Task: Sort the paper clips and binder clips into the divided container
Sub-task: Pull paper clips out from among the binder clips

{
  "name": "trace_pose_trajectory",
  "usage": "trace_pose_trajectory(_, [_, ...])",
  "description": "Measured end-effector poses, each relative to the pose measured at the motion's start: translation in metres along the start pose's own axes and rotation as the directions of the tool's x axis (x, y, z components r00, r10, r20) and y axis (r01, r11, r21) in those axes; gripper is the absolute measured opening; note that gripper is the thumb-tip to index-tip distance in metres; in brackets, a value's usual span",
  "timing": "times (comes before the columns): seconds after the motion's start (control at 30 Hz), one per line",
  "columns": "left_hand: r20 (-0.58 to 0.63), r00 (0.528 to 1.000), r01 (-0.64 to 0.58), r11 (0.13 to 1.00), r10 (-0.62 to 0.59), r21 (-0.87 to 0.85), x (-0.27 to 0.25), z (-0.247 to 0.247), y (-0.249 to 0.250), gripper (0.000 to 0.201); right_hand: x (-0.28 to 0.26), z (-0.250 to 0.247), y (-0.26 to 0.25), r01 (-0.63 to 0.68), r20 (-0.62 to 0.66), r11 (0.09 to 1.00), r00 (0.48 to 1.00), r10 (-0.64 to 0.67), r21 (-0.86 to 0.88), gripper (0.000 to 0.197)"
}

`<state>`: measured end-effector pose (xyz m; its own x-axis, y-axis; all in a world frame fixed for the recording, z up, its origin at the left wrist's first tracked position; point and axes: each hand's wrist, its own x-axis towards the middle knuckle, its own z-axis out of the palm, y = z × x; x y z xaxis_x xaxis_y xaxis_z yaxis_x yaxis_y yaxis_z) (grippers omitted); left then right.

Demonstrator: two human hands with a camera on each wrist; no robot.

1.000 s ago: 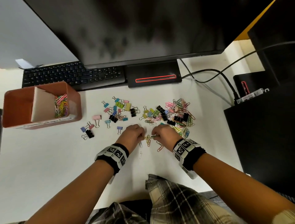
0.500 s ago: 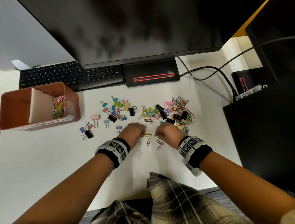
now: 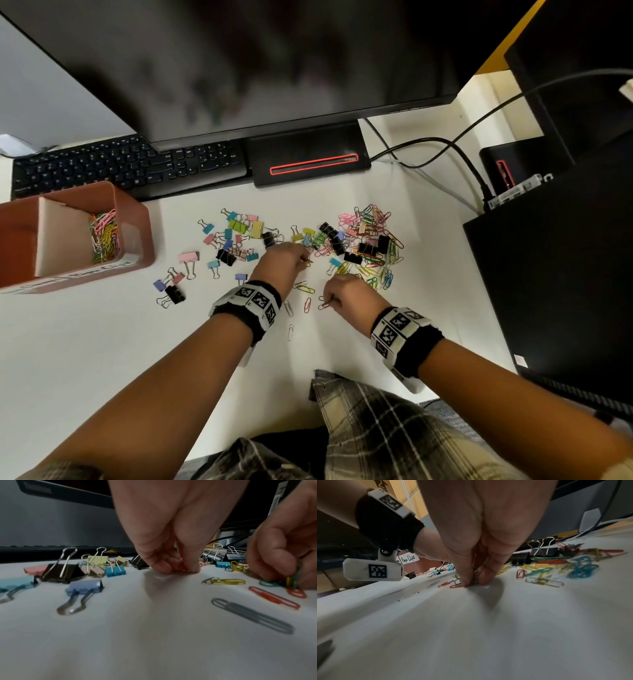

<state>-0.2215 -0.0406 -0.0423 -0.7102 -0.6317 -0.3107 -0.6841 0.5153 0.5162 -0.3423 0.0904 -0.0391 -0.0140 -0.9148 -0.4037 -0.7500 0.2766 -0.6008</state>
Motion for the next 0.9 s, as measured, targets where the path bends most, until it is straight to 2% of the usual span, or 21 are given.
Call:
trace_pose_trajectory(0.1, [-0.002, 1.0, 0.0, 0.999, 0.0, 0.038, 0.005, -0.002, -0.002, 0.016, 0.01, -0.003, -0.002, -0.034, -0.001, 0.999, 0.999, 0.034, -0.009, 0.018])
trace_pose_trajectory(0.2, [0.01, 1.0, -0.018, 0.997, 0.018, 0.069, 0.004, -0.001, -0.006, 0.016, 0.017, -0.004, -0.004, -0.068, 0.065, 0.996, 0.995, 0.072, -0.055, 0.025])
trace_pose_trajectory(0.4, [0.002, 1.0, -0.006, 0.994, 0.006, 0.106, -0.002, 0.001, -0.014, 0.014, 0.017, -0.004, -0.007, -0.087, 0.098, 0.99, 0.99, 0.097, -0.108, 0.02])
trace_pose_trajectory(0.53, [0.004, 0.999, -0.05, 0.988, 0.05, 0.148, -0.007, 0.004, -0.018, 0.01, 0.018, -0.004, -0.008, -0.079, 0.116, 0.99, 0.989, 0.092, -0.116, 0.018])
trace_pose_trajectory(0.63, [0.004, 1.0, -0.019, 0.997, 0.019, 0.072, -0.011, -0.002, -0.018, 0.012, 0.018, -0.005, -0.009, -0.071, 0.119, 0.99, 0.989, 0.085, -0.122, 0.016])
trace_pose_trajectory(0.77, [-0.147, 0.987, 0.052, 0.992, -0.068, -0.112, -0.032, -0.032, -0.019, 0.008, 0.019, -0.005, -0.013, -0.047, 0.138, 0.987, 0.988, 0.069, -0.156, 0.017])
trace_pose_trajectory(0.9, [-0.308, 0.938, 0.091, 0.969, -0.161, -0.23, -0.069, -0.09, -0.047, 0.006, 0.031, -0.011, -0.035, -0.013, 0.162, 0.988, 0.986, 0.038, -0.153, 0.016])
